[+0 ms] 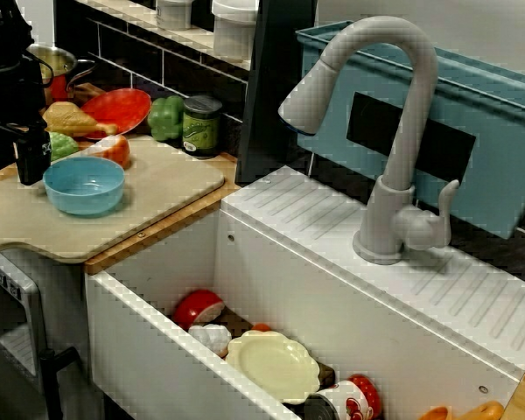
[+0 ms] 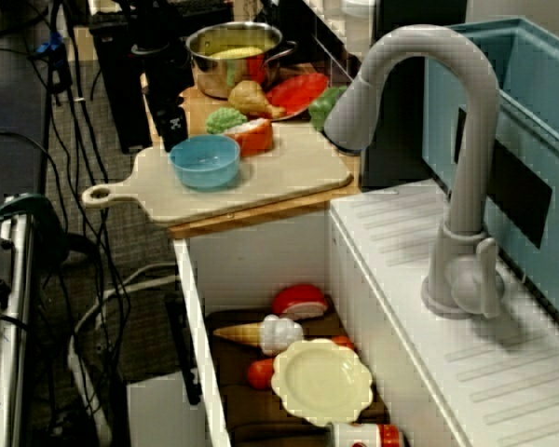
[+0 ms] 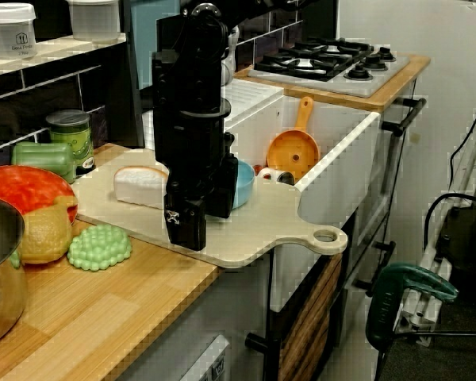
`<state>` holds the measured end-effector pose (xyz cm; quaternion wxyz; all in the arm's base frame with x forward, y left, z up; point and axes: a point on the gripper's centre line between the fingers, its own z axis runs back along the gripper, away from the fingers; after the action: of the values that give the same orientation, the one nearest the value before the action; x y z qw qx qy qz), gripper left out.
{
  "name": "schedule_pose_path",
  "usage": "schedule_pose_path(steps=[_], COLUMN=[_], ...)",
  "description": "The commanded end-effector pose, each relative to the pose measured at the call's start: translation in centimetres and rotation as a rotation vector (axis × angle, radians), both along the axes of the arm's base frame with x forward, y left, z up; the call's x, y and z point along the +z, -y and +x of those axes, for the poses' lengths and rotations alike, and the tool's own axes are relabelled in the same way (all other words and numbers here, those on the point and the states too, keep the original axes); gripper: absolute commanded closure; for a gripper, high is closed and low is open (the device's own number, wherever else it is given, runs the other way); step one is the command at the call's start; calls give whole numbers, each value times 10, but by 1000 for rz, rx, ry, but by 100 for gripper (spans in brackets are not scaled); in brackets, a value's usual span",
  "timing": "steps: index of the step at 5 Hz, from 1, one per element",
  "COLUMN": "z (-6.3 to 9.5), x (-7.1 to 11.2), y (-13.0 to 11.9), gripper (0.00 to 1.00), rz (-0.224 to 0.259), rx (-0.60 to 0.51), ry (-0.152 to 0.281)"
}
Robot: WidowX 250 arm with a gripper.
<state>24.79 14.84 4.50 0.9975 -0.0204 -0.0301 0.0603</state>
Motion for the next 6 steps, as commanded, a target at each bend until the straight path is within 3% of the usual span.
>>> schedule_pose_path(steps=[1, 4, 5, 6], z=[6, 10, 15, 22], x=[12, 6, 4, -7], y=[-11, -7, 2, 15], gripper=[100, 100, 100, 100], rz=[4, 3, -26, -26], rx=[-21, -27, -46, -71], ry=[21, 4, -18, -33])
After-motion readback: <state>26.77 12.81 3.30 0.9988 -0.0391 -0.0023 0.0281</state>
